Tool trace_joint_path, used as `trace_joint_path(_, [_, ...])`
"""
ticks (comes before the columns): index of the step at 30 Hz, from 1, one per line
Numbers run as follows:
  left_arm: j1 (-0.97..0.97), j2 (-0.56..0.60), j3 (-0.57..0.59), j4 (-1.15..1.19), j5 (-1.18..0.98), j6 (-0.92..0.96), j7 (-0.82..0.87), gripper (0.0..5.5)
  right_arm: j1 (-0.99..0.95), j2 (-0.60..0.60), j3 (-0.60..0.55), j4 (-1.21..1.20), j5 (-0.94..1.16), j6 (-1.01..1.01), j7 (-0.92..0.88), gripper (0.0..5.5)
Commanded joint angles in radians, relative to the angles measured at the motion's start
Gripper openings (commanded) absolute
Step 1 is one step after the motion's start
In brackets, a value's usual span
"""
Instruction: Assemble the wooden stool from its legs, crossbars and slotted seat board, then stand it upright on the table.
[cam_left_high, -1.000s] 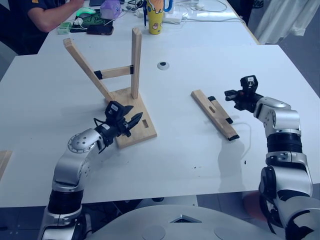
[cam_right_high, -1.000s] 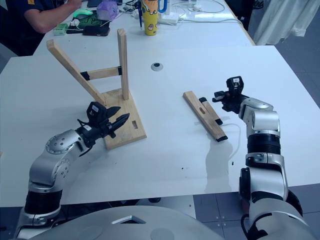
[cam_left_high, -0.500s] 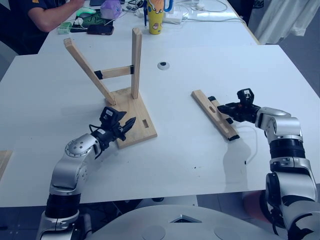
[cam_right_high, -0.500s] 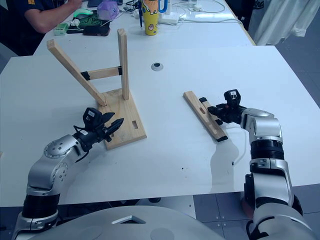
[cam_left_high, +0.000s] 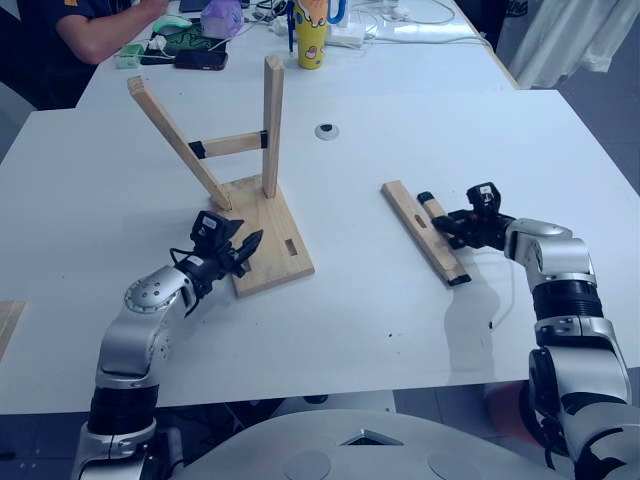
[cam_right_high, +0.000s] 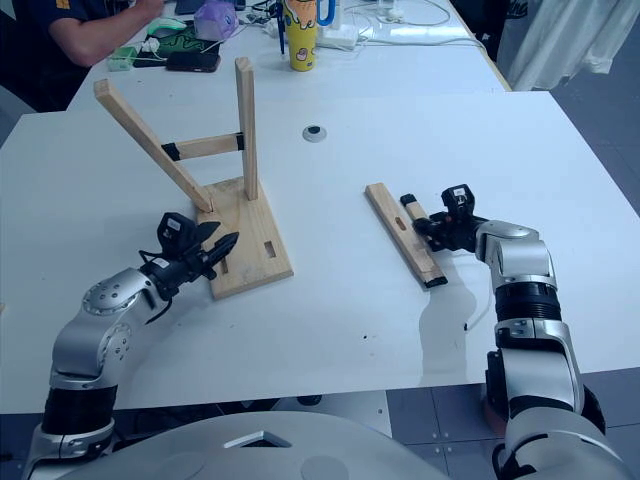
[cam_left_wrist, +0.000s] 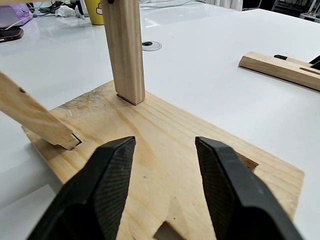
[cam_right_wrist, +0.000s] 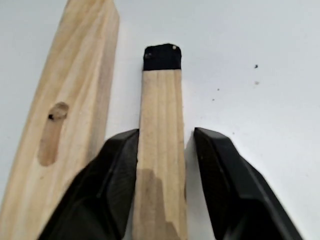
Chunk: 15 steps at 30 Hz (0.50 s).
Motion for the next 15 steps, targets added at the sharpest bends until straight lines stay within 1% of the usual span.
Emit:
trace_joint_path(1, [-0.008, 0.013, 0.038, 0.006, -0.004, -0.001, 0.012, 2.25, 0.009, 0.016, -0.001, 0.019, -0.002, 0.007, -0.019, 1.37])
trace_joint_path(3, [-0.006, 0.014, 0.056, 0.008, -0.004, -0.001, 0.022, 2.25, 0.005, 0.021, -0.004, 0.020, 0.000, -0.004, -0.025, 1.33])
trace_joint_path(6, [-0.027, 0.019, 0.096, 0.031, 0.002, -0.013, 0.045, 2.25, 0.022, 0.035, -0.039, -0.017, 0.011, -0.038, -0.067, 1.33])
trace_joint_path(9, [-0.040, 0.037, 0.173, 0.050, -0.002, -0.038, 0.067, 2.25, 0.036, 0.061, -0.090, -0.072, 0.026, -0.102, -0.130, 1.33])
trace_joint_path(10, [-0.037, 0.047, 0.225, 0.057, 0.000, -0.058, 0.087, 2.25, 0.041, 0.070, -0.106, -0.096, 0.035, -0.116, -0.148, 1.33])
trace_joint_path(12, [-0.051, 0.069, 0.366, 0.121, 0.036, -0.090, 0.195, 2.25, 0.071, 0.083, -0.135, -0.158, 0.046, -0.124, -0.190, 1.33])
trace_joint_path(13, [-0.058, 0.084, 0.431, 0.176, 0.079, -0.114, 0.276, 2.25, 0.091, 0.090, -0.149, -0.193, 0.048, -0.121, -0.211, 1.33])
trace_joint_path(15, [-0.031, 0.113, 0.525, 0.271, 0.190, -0.160, 0.440, 2.25, 0.120, 0.103, -0.171, -0.248, 0.055, -0.109, -0.251, 1.33])
